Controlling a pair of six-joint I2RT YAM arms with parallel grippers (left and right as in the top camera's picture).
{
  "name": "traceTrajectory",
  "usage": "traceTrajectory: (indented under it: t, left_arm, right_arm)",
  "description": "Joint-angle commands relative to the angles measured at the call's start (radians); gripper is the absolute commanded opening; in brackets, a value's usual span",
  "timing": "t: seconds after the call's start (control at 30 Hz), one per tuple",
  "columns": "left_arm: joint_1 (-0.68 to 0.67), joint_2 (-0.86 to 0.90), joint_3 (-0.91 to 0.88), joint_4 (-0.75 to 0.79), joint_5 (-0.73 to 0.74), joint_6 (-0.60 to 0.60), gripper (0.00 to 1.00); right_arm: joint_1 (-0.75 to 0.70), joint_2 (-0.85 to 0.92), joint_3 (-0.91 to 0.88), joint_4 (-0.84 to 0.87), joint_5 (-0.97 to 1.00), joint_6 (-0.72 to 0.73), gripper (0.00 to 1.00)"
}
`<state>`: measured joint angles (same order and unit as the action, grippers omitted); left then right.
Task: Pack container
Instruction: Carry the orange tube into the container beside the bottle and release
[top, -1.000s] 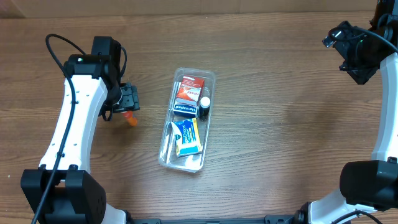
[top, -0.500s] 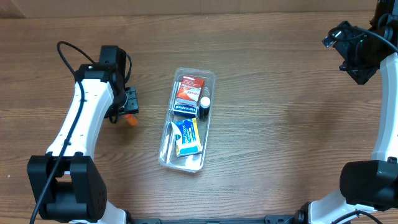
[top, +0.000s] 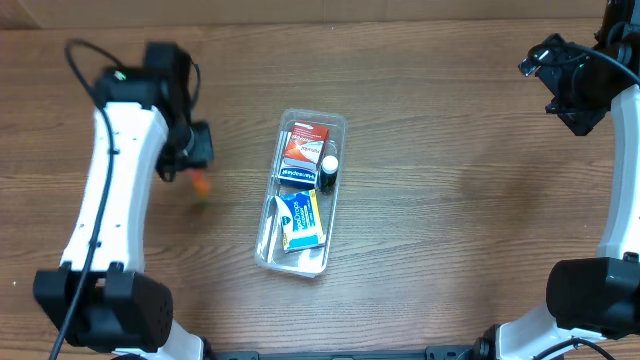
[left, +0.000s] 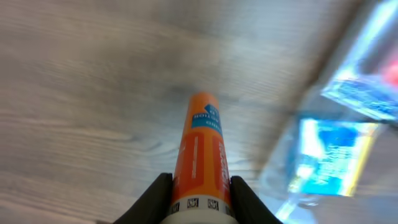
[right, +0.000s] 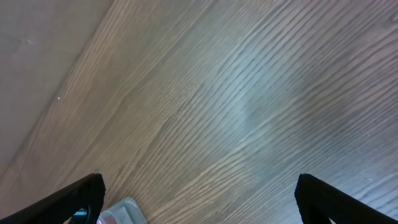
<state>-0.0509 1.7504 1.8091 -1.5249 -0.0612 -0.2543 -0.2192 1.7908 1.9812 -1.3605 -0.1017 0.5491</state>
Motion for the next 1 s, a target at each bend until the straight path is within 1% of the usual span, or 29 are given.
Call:
traceTrajectory:
  t: [0.0,0.13,0.23,0.37,0.43,0.5,0.67,0.83,0.97]
  left_arm:
    - [-0.090,-0.026,0.236,-0.064,0.106,0.019,0.31]
    - [-0.230,-0.037,0.256,-0.033,0.102,-0.014,0.33]
    - [-0.344,-0.036,0.200,0.021,0.102,-0.054,0.33]
    - [-0.463,-0.036,0.095,0.117,0.071,-0.095,0.34]
    - [-0.505,-0.035,0.046,0.141,0.053,-0.109,0.35]
    - [-0.538,-0.035,-0.006,0.175,0.050,-0.114,0.35]
    - [-0.607,-0.035,-0.166,0.324,0.021,-0.129,0.34]
    - [-0.612,-0.035,-0.248,0.369,0.007,-0.128,0.33]
    - [-0.612,-0.035,-0.327,0.454,-0.037,-0.127,0.33]
  right_arm:
    - [-0.001,-0.010,0.015,0.004,-0.005,-0.007,1.00]
    - [-0.001,-0.010,0.015,0.004,-0.005,-0.007,1.00]
    - [-0.001,-0.010,0.015,0.004,-0.005,-0.007,1.00]
    - [-0.001,-0.010,0.015,0.004,-0.005,-0.007,1.00]
    - [-0.001,-0.010,0.015,0.004,-0.005,-0.007,1.00]
    - [-0.001,-0.010,0.015,0.004,-0.005,-0.007,1.00]
    - [-0.001,-0.010,0.015,0.004,-0.005,-0.007,1.00]
    - [-0.001,-0.010,0.015,0.004,-0.005,-0.007,1.00]
    - [-0.001,-0.010,0.015,0.004,-0.005,-0.007,1.00]
